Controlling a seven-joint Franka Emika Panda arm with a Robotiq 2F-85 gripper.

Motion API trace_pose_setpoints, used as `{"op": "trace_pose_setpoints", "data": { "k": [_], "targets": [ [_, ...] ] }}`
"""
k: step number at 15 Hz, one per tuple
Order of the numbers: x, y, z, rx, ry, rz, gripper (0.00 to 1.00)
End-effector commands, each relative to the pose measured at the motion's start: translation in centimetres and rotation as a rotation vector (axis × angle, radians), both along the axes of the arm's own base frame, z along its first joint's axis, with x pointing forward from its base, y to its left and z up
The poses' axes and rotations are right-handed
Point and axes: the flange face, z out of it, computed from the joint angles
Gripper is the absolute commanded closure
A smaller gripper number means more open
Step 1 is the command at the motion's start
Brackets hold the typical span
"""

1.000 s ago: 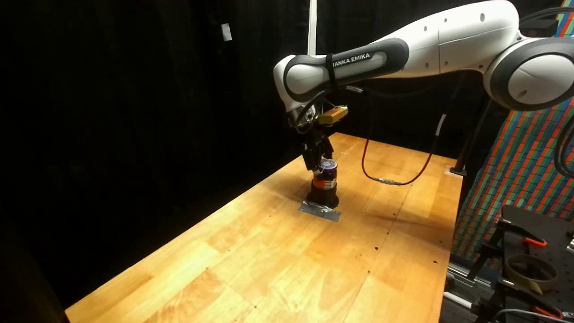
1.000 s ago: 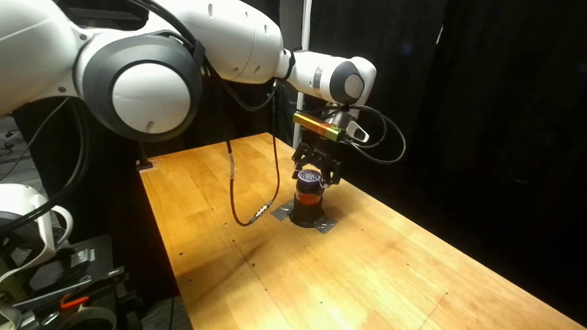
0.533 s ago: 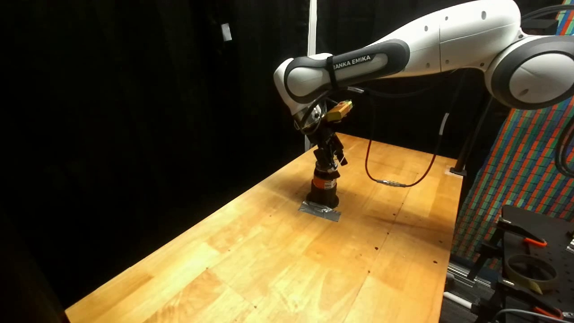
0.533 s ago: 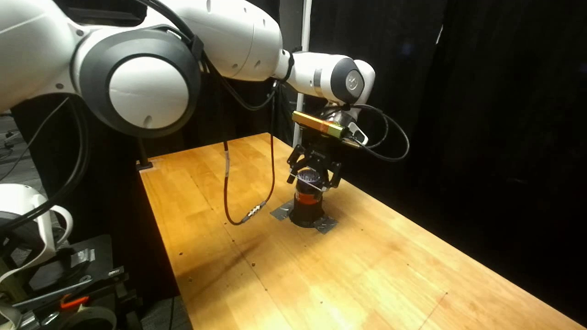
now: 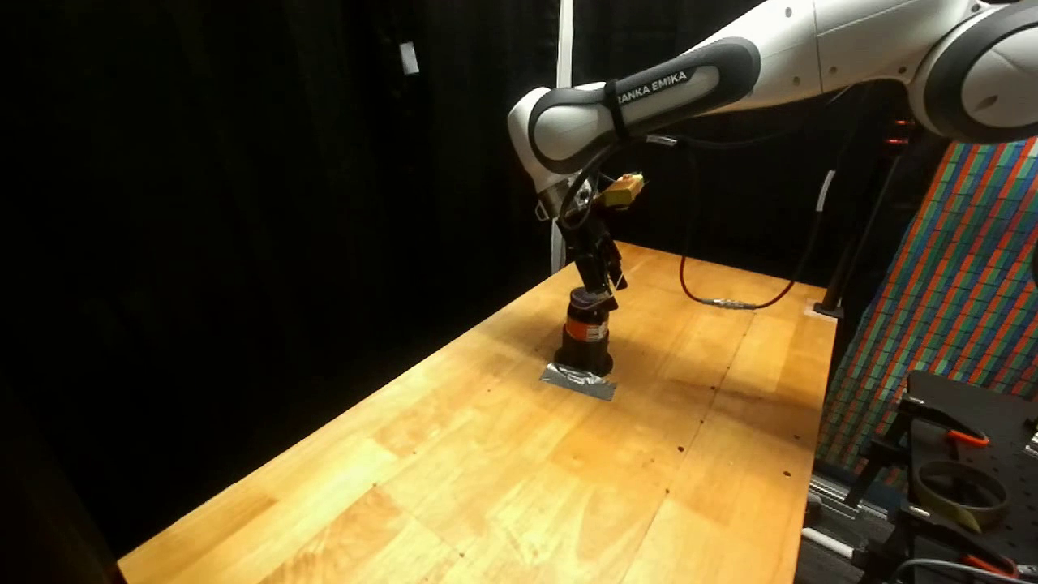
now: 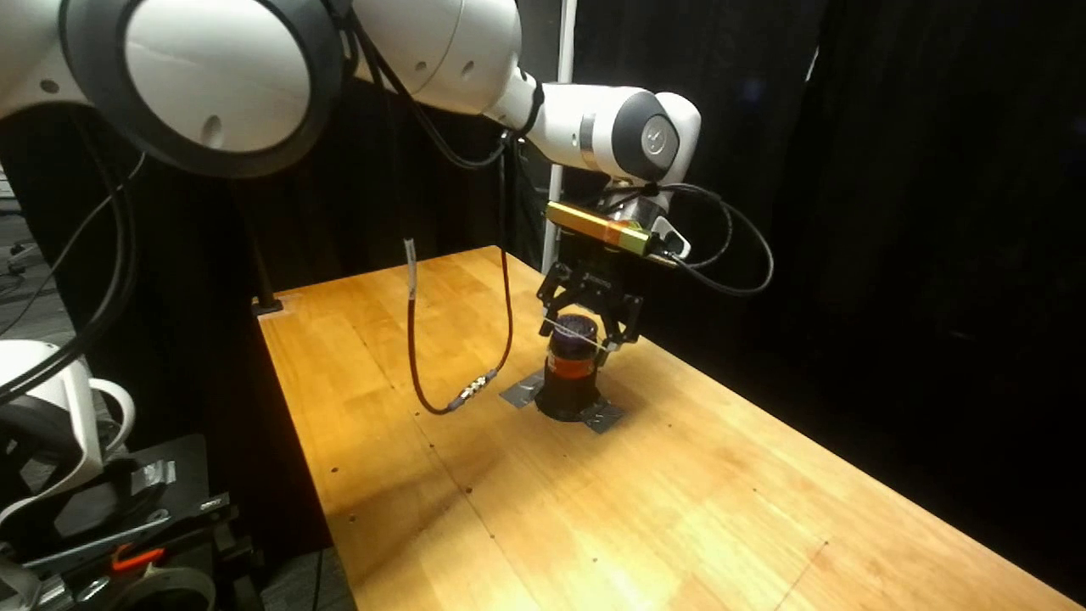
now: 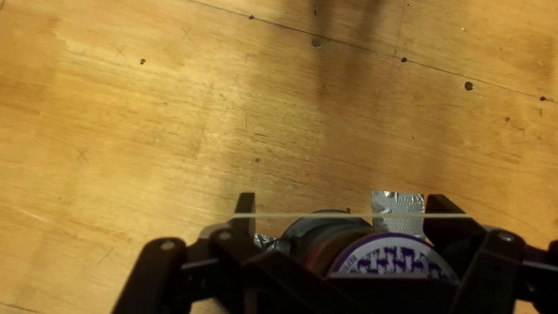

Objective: Put the band on the brown cup

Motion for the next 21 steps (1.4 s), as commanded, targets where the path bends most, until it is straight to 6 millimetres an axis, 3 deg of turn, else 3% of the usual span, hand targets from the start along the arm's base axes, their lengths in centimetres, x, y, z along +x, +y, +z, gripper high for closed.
{"op": "trace_pose_setpoints", "data": {
  "k": [1, 7, 14, 15, 16, 21],
  "targets": [
    [-1.8, -1.3, 0.6, 0.009, -0.042, 0.065, 0.0],
    [-3.9, -1.3, 0.8, 0.034, -0.179, 0.146, 0.0],
    [-9.1, -3.0, 0.6, 0.061, -0.242, 0.167, 0.0],
    [-9.7, -3.3, 0.6, 0.062, -0.273, 0.169, 0.25],
    [-10.4, -3.6, 0.6, 0.066, -0.305, 0.18, 0.27],
    [-13.1, -4.6, 0.9, 0.095, -0.587, 0.256, 0.65]
  ]
}}
